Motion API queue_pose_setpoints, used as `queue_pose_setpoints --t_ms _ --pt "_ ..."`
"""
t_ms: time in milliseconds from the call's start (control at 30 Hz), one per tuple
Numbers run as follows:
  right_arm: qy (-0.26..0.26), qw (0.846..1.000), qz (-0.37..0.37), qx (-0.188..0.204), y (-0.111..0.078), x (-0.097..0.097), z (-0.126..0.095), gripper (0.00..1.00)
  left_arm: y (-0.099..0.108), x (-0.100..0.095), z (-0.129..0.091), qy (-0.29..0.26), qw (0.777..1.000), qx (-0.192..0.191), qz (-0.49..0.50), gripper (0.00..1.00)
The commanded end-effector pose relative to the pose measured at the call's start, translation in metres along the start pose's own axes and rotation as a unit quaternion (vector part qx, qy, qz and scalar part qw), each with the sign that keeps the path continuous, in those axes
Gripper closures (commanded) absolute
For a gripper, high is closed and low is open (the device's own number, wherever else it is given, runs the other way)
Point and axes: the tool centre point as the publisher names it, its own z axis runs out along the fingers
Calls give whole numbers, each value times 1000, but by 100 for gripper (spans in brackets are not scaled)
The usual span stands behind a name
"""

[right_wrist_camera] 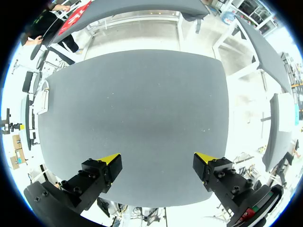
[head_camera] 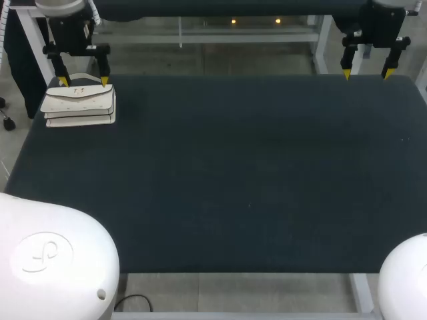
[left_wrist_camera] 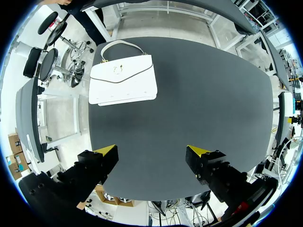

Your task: Pick up the bag, open it, inspect its contents, close it, and place it on the opposite side

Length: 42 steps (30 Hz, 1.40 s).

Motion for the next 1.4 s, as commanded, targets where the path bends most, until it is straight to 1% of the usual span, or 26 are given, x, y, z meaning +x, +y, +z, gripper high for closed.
queue_pose_setpoints --t_ms 33,533,600,667,800,833,867,967,1033,1100,1133,1167,1200,1267,1300,1367,1400 --pt "-1 1000 0 1 0 0 0 0 0 1 0 -1 1000 0 -1 0" --pt "-1 1000 0 1 0 0 0 0 0 1 0 -1 1000 0 -1 0" --pt "-1 1000 0 1 0 0 0 0 -1 2 1 10 1000 -7 21 0" --pt "0 1000 -24 -10 0 3 2 0 0 2 0 9 1000 -4 21 0" --pt "13 996 -83 -39 -5 8 7 0 0 -7 -2 34 999 -4 32 0" --pt "19 993 -103 -46 -7 10 8 0 0 -11 -1 42 998 -8 35 0" --pt "12 993 -107 -51 -9 11 10 0 -1 -15 0 45 998 -9 36 0" --pt "15 984 -160 -74 -14 16 15 0 -3 -28 5 62 997 -7 40 0" --pt "37 968 -229 -95 -19 21 21 0 -5 -40 8 76 996 -5 37 0" --pt "36 951 -283 -117 -24 26 26 0 -6 -50 11 89 996 -9 30 0" --pt "56 936 -321 -132 -29 28 29 0 -7 -57 12 96 995 -6 29 0" --pt "57 929 -339 -137 -31 29 34 0 -7 -62 13 100 995 -4 25 0" --pt "67 915 -370 -146 -33 31 37 0 -7 -67 14 102 995 -5 23 0" --pt "75 905 -390 -155 -35 32 46 0 -6 -75 15 112 993 0 23 0" --pt "80 892 -414 -161 -37 33 50 0 -7 -79 16 114 993 -1 20 0" --pt "80 886 -426 -163 -39 36 56 0 -7 -86 18 119 993 1 20 0" --pt "85 872 -449 -173 -42 38 60 0 -7 -92 19 129 991 2 22 0"
